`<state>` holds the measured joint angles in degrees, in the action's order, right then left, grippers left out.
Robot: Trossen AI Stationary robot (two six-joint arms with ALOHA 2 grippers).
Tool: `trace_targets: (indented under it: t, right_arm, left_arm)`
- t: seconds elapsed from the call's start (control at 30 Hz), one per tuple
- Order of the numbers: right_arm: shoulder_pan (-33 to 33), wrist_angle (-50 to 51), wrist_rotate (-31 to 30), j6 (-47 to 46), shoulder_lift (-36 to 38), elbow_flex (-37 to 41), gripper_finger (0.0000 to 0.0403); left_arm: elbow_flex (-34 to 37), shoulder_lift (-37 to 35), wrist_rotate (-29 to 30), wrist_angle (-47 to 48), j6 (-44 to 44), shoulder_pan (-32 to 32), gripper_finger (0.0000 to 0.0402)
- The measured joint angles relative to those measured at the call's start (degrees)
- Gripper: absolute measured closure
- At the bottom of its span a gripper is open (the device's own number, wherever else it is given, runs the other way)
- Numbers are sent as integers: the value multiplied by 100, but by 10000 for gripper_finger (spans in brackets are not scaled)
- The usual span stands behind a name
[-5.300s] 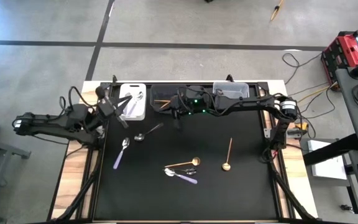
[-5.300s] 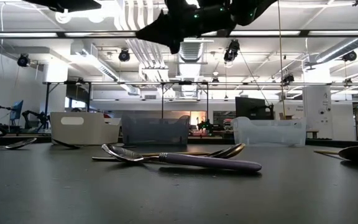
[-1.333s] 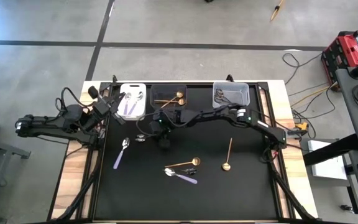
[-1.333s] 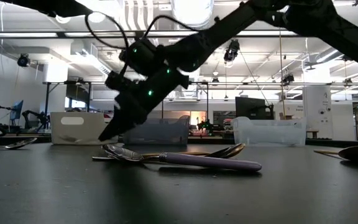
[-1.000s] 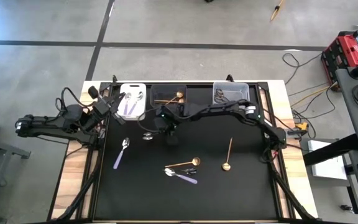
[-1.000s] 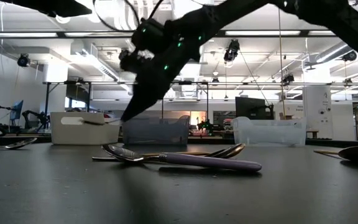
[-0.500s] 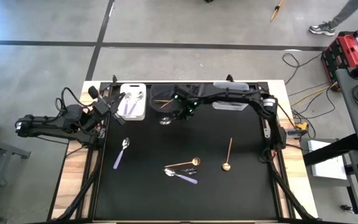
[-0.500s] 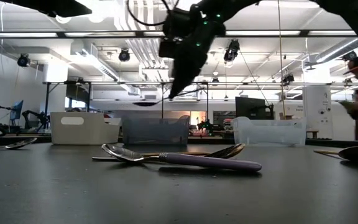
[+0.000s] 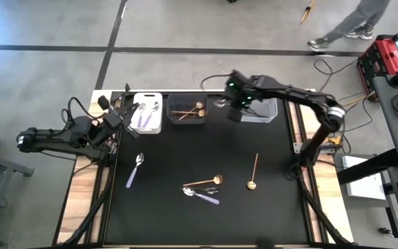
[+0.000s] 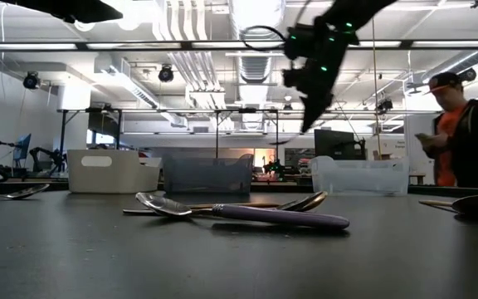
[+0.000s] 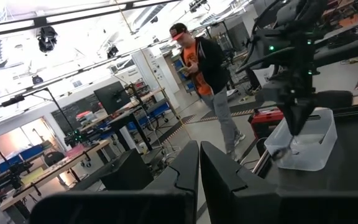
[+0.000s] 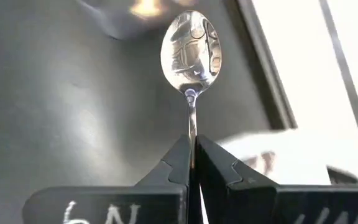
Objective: Sort silverware by color (type)
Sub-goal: Put the black spoon into the transparent bin
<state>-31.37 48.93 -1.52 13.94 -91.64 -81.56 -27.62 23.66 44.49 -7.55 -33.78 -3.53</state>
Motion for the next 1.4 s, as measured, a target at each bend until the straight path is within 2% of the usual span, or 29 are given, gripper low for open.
trace_targets:
  t: [0.23,0.43,0.5,0.77,1.13,1.4]
  right_arm:
    - [-654,-743,-73,-363,1280,1368,394]
    - [-864,-751,-750,-758,1968,2296,394]
    - [-950,-720,-799,-859,2044,2531,394]
    - [-1111,-785,-810,-806,1740,2837,394]
    - [-1151,-1218,-810,-379,938,2512,394]
    - [-1220,-1422,-779,-216,822,2516,394]
  left_arm:
    - [0,-2,0,2,0,-2,401]
    - [0,-1,0,2,0,-2,401]
    - [0,0,0,2,0,0,401]
    - [0,0,0,0,26,-2,401]
    - [0,0,0,1,42,-2,401]
    - [0,0,0,3,42,0,401]
